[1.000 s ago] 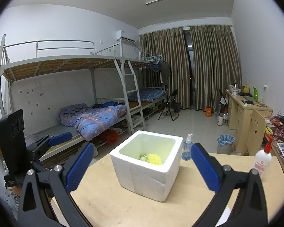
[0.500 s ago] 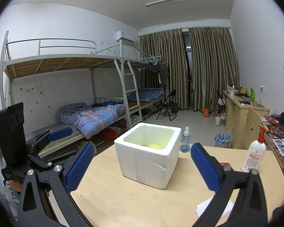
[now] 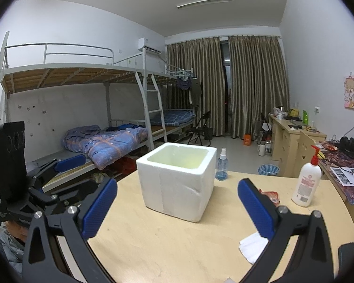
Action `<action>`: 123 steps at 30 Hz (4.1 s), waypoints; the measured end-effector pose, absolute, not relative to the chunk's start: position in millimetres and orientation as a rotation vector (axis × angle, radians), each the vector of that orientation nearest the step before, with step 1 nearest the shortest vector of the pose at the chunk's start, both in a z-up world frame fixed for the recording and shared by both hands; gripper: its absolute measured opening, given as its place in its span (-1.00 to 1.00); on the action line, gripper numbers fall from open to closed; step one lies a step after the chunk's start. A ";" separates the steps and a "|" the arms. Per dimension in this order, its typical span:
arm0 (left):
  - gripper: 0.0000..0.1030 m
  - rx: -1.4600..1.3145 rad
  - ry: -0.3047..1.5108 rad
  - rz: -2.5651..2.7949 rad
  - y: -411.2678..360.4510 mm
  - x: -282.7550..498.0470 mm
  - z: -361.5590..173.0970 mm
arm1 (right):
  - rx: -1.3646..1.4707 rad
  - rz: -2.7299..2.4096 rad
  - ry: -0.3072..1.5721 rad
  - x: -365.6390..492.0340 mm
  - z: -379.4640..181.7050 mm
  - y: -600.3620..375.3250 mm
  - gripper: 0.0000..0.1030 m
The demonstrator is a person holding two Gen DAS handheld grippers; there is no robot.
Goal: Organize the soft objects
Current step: 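Withdraw both grippers from the box back toward the table, then move the left gripper to the white cloth while the right gripper approaches the white foam tube, then close the left gripper on the white cloth and lift it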
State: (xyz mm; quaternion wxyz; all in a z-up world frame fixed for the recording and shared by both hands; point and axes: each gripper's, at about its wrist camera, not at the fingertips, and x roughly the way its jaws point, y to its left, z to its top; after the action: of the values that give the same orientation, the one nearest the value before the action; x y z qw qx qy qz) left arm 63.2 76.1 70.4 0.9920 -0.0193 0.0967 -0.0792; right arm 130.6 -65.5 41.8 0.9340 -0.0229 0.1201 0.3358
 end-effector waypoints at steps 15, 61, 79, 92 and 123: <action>1.00 -0.103 0.229 -0.135 78.0 65.9 30.7 | -0.069 0.621 0.318 120.6 -6.3 -85.4 1.00; 1.00 -0.078 0.429 -0.333 -8.2 168.0 -11.8 | 0.098 0.404 0.486 148.3 -57.0 -180.6 1.00; 1.00 -0.029 0.479 -0.394 -23.7 196.2 -11.2 | 0.084 0.441 0.528 159.4 -66.5 -186.7 1.00; 1.00 -0.053 0.599 -0.449 -47.8 242.9 -29.6 | 0.067 0.515 0.571 162.0 -75.8 -195.2 1.00; 0.40 0.083 0.899 -0.561 -124.7 320.4 -80.6 | -0.064 0.709 0.657 158.1 -101.8 -191.0 0.53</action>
State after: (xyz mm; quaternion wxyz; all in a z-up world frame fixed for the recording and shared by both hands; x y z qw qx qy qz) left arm 320.4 -124.7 -80.6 0.8621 0.0395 0.4288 -0.2673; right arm 158.1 -191.0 -101.8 0.8850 -0.0309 0.3157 0.3408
